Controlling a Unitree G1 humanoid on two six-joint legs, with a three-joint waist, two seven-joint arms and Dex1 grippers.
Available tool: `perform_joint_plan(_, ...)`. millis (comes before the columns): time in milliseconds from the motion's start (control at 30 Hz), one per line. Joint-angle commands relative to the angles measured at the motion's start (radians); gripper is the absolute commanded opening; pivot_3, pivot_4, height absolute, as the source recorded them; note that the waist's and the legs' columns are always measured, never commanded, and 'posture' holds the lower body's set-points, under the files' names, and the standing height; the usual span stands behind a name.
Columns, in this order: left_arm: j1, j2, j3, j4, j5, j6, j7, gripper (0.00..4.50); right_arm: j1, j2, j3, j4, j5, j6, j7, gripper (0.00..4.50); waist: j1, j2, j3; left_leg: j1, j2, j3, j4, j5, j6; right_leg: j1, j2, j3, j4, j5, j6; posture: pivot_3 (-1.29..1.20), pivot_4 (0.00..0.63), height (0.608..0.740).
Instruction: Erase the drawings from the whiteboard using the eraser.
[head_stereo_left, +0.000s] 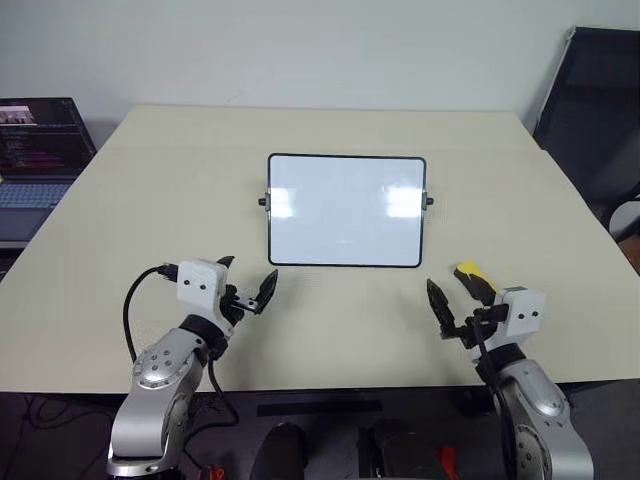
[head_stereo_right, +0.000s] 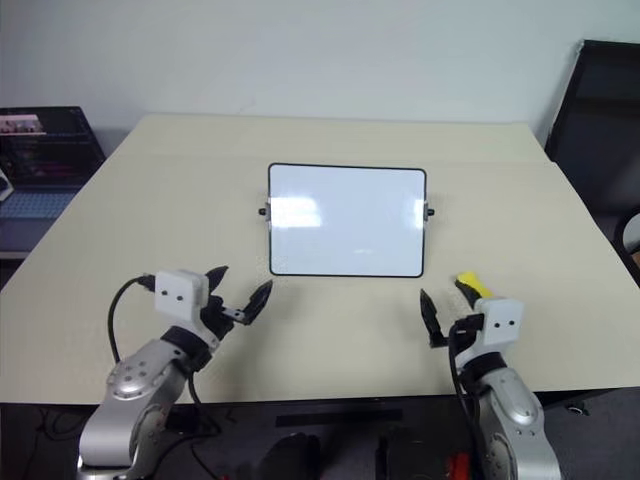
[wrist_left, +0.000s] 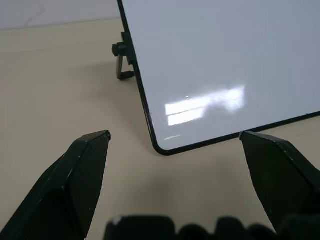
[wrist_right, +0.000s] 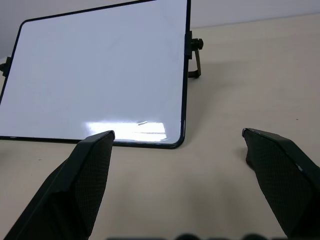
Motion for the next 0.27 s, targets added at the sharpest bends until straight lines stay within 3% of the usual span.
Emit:
perform_joint_plan(33,-0.005,0.004,0.001,-0.043,0.024,-0.029,0.022,4.50,0.004,-0.019,-0.001,-0.029,0.023,-0.025,0.009,4.48,0.001,0.000,0.000,0.000,0.000,0.000,0.000,0.000,0.000,0.000,0.000,0.000,0.000,0.000,0.001,0.00,0.150,0.740)
perform_joint_plan(267,0.036,0.011,-0.029,-0.034,0.041,-0.063,0.009,4.50,0.051,-0.069,-0.003,-0.077,0.039,0.009,0.002,4.48,0.002,0.000,0.000,0.000,0.000,-0.001,-0.003,-0.001,-0.001,0.000,-0.001,-0.001,0.000,0.000,0.003,0.00,0.150,0.740)
